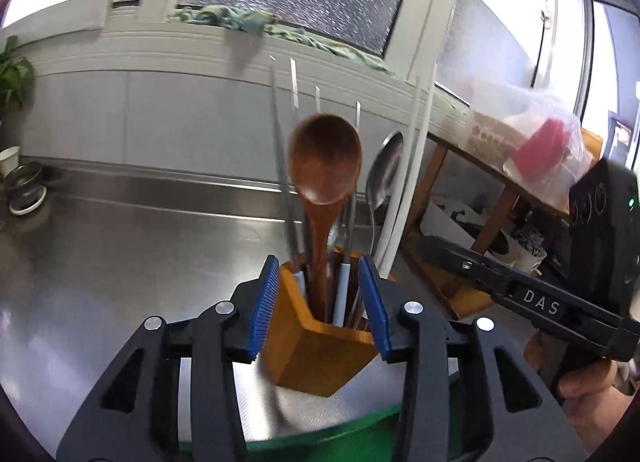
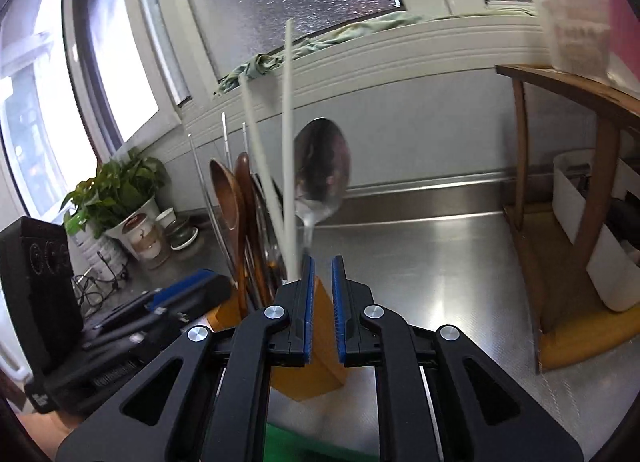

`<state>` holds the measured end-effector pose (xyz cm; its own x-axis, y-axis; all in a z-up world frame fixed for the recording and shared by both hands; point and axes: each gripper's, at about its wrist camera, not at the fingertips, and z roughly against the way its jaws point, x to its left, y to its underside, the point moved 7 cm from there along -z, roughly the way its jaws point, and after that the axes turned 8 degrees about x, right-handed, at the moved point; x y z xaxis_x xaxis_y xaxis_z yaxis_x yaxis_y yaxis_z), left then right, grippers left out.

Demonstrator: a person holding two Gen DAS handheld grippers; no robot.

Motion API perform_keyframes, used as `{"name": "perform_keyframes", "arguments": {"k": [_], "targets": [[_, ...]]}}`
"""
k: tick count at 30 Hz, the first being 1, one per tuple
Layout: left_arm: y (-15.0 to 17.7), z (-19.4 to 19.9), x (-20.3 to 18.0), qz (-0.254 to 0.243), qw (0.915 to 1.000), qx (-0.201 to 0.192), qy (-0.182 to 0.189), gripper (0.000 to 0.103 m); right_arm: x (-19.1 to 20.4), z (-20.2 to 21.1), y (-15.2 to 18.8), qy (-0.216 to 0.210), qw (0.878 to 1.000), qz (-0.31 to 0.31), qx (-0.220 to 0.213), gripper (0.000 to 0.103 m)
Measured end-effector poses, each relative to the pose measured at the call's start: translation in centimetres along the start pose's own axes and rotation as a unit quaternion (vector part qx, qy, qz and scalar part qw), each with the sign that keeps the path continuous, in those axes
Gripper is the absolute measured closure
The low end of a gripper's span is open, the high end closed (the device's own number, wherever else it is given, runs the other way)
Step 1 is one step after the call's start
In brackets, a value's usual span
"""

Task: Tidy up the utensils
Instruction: 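Move both open grippers back down over the green tray, then grasp the last wooden spoon with left gripper while right grasps the silver fork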

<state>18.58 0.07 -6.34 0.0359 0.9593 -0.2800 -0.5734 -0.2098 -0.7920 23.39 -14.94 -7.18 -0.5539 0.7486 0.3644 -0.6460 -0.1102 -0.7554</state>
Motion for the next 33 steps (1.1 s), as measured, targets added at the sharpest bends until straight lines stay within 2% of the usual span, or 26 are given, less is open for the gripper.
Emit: {"name": "perform_keyframes", "arguments": {"k": [3,5,6,7,8,9,11,12,13,16,19,21,22,24,26,27,29,31,33], "targets": [[-0.2,1.5,0.4,0.004,0.9999,-0.003,-0.009,0.059,-0.3,1.3,0.3,0.005,1.000,-0.001,0.002,0.092],[-0.2,3.1,0.9,0.012,0.9998,-0.005,-0.017,0.047,-0.6,2.4,0.7,0.009,1.000,-0.007,0.014,0.090],[-0.2,3.7,1.1,0.015,0.9997,-0.004,-0.018,0.044,-0.7,2.9,1.0,0.008,1.000,-0.012,0.022,0.076],[-0.1,4.7,1.2,0.019,0.9996,-0.003,-0.019,0.038,-0.8,3.4,1.2,0.008,0.999,-0.016,0.027,0.046],[-0.1,5.5,1.3,0.021,0.9996,-0.001,-0.021,0.033,-0.8,4.0,1.5,0.009,0.999,-0.018,0.028,0.033],[0.1,6.1,1.4,0.022,0.9995,0.002,-0.023,0.031,-0.8,4.7,1.7,0.011,0.999,-0.018,0.025,0.028],[0.6,7.6,1.6,0.026,0.9991,0.016,-0.028,0.023,-0.7,6.0,2.3,0.015,0.999,-0.016,0.034,0.028],[0.8,8.0,1.7,0.029,0.9989,0.023,-0.029,0.021,-0.7,6.5,2.6,0.013,0.999,-0.023,0.045,0.024],[1.3,8.5,1.8,0.037,0.9982,0.038,-0.027,0.016,-0.7,6.8,2.9,0.007,0.998,-0.033,0.058,0.016],[3.1,9.0,1.7,0.065,0.9929,0.100,-0.006,0.008,0.0,7.3,4.4,-0.027,0.991,-0.054,0.118,0.005],[6.0,8.9,0.9,0.061,0.9817,0.180,0.001,0.008,1.4,7.1,7.1,-0.053,0.973,-0.057,0.216,0.004],[8.7,8.4,0.2,0.063,0.9646,0.256,0.003,0.008,2.0,6.7,9.6,-0.045,0.955,-0.060,0.288,0.004],[10.0,8.1,0.0,0.067,0.9547,0.290,0.003,0.008,2.2,6.5,10.4,-0.036,0.948,-0.062,0.311,0.004],[12.2,7.8,-0.3,0.073,0.9391,0.336,0.001,0.010,2.1,6.3,12.6,-0.018,0.931,-0.077,0.356,0.005],[13.6,7.8,-0.8,0.064,0.9311,0.359,-0.002,0.026,2.3,6.3,13.6,-0.019,0.926,-0.077,0.368,0.014],[14.4,7.8,-1.2,0.058,0.9273,0.370,-0.002,0.030,2.3,6.3,14.1,-0.014,0.924,-0.076,0.375,0.022],[15.7,7.7,-1.7,0.045,0.9214,0.386,-0.009,0.053,2.3,6.5,15.0,-0.008,0.920,-0.077,0.384,0.031],[16.9,7.5,-2.5,0.029,0.9148,0.403,-0.015,0.061,2.4,6.6,15.4,0.001,0.919,-0.073,0.386,0.033],[17.7,7.3,-3.1,0.027,0.9113,0.411,-0.013,0.061,2.4,6.7,15.6,0.011,0.919,-0.072,0.386,0.033]]}}
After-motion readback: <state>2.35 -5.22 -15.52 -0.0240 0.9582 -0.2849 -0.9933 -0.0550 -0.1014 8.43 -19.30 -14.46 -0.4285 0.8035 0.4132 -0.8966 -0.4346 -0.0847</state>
